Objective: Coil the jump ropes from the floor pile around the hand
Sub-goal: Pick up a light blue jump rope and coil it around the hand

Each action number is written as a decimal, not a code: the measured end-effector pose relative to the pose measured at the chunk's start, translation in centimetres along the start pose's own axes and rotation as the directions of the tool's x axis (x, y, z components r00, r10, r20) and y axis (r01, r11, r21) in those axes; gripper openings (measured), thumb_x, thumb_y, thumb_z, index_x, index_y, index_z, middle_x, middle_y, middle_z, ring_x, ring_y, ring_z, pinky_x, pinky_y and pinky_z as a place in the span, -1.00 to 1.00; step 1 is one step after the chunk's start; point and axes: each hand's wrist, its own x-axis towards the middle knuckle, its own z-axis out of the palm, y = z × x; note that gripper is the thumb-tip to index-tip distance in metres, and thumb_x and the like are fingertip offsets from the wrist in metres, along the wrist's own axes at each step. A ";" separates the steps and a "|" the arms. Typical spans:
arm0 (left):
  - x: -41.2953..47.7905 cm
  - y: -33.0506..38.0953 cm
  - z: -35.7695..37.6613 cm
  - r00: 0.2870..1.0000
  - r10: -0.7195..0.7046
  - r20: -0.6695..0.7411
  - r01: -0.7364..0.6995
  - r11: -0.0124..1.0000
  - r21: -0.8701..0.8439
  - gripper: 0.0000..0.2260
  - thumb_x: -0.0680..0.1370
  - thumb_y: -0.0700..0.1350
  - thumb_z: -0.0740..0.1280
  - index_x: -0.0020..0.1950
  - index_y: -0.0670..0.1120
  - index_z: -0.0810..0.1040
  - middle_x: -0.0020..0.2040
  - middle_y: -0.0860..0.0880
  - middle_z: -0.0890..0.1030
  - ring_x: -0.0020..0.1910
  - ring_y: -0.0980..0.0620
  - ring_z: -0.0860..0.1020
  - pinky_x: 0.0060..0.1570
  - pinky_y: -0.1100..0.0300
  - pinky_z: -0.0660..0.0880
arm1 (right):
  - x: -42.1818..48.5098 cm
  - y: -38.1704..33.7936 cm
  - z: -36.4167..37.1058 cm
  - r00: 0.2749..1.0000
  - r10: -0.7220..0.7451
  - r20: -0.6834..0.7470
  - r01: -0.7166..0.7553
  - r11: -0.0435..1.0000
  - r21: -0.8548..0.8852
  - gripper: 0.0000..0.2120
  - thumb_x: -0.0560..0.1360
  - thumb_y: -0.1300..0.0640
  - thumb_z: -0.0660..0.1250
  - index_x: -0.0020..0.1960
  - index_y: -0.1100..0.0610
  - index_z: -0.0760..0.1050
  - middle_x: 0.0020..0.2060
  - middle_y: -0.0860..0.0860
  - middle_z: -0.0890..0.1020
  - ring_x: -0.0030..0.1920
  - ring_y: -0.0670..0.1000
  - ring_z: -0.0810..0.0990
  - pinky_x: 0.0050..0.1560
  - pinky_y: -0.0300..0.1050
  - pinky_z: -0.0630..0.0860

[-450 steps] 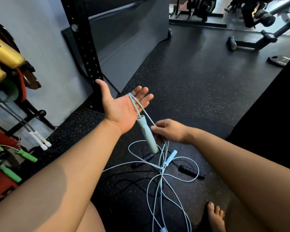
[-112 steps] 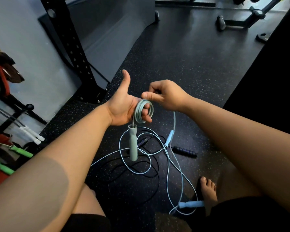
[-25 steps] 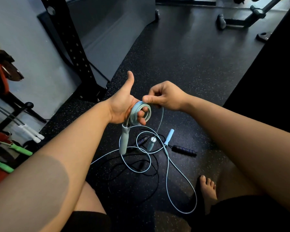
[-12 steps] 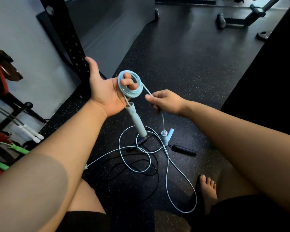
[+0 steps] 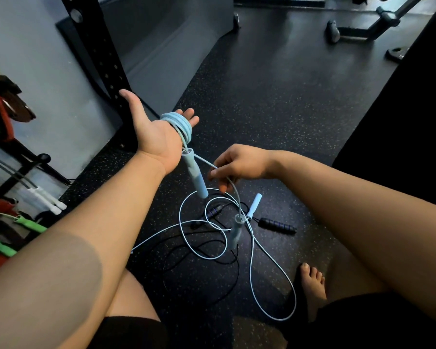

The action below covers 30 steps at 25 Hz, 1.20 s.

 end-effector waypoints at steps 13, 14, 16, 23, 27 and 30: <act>-0.8 -1.9 -0.2 0.832 -0.554 -0.033 0.285 0.375 0.882 0.21 0.35 0.60 -0.42 -0.01 -0.35 0.65 -0.14 -0.31 0.64 -0.11 -0.21 0.65 0.07 0.06 0.57 | -1.0 -1.0 -2.0 0.909 -0.259 -0.326 0.249 0.966 -0.074 -0.76 0.54 0.09 0.44 -0.17 0.27 0.65 -0.54 -0.08 0.54 -0.49 -0.09 0.44 -0.45 -0.21 0.38; -1.0 -1.8 -0.1 0.808 -0.587 -0.044 0.309 0.360 0.880 0.15 0.35 0.60 -0.41 -0.13 -0.30 0.63 -0.24 -0.24 0.60 -0.20 -0.20 0.65 -0.05 0.09 0.58 | -1.0 -1.0 -2.1 0.897 -0.265 -0.353 0.251 0.964 -0.087 -0.75 0.51 0.04 0.47 -0.20 0.22 0.66 -0.55 -0.09 0.52 -0.49 -0.10 0.42 -0.44 -0.21 0.36; -1.5 -1.6 0.3 0.748 -0.663 -0.020 0.338 0.355 0.872 0.07 0.32 0.63 -0.39 -0.24 -0.24 0.54 -0.36 -0.18 0.52 -0.32 -0.18 0.61 -0.22 0.12 0.56 | -0.9 -0.8 -2.4 0.878 -0.275 -0.392 0.259 0.961 -0.095 -0.74 0.46 -0.02 0.52 -0.25 0.15 0.64 -0.55 -0.12 0.48 -0.48 -0.14 0.38 -0.43 -0.24 0.31; -2.0 -0.4 0.8 0.714 -0.685 0.144 0.362 0.537 0.762 -0.03 0.27 0.66 -0.39 -0.35 -0.15 0.40 -0.56 -0.03 0.33 -0.49 -0.08 0.46 -0.15 0.10 0.46 | -1.1 -0.1 -1.9 0.886 -0.192 -0.421 0.223 0.975 0.024 -0.47 0.59 -0.11 0.33 -0.28 0.34 0.45 -0.45 0.15 0.42 -0.47 -0.05 0.34 -0.47 -0.22 0.30; -2.2 0.0 1.0 0.762 -0.624 0.172 0.365 0.634 0.682 -0.08 0.30 0.66 -0.36 -0.36 -0.12 0.36 -0.59 -0.03 0.28 -0.54 -0.08 0.42 -0.28 0.18 0.54 | -0.6 0.5 -1.5 0.930 -0.133 -0.341 0.212 0.956 0.203 -0.47 0.64 -0.19 0.18 -0.13 0.26 0.58 -0.37 0.14 0.58 -0.33 0.09 0.50 -0.19 -0.01 0.43; -2.5 0.3 1.2 0.792 -0.585 0.176 0.357 0.677 0.644 -0.11 0.32 0.65 -0.36 -0.39 -0.11 0.34 -0.61 -0.02 0.25 -0.58 -0.06 0.39 -0.31 0.21 0.53 | -0.4 0.8 -1.0 0.960 -0.127 -0.248 0.207 0.921 0.330 -0.48 0.65 -0.16 0.15 0.15 0.30 0.56 -0.15 0.22 0.60 -0.22 0.15 0.58 -0.07 0.10 0.59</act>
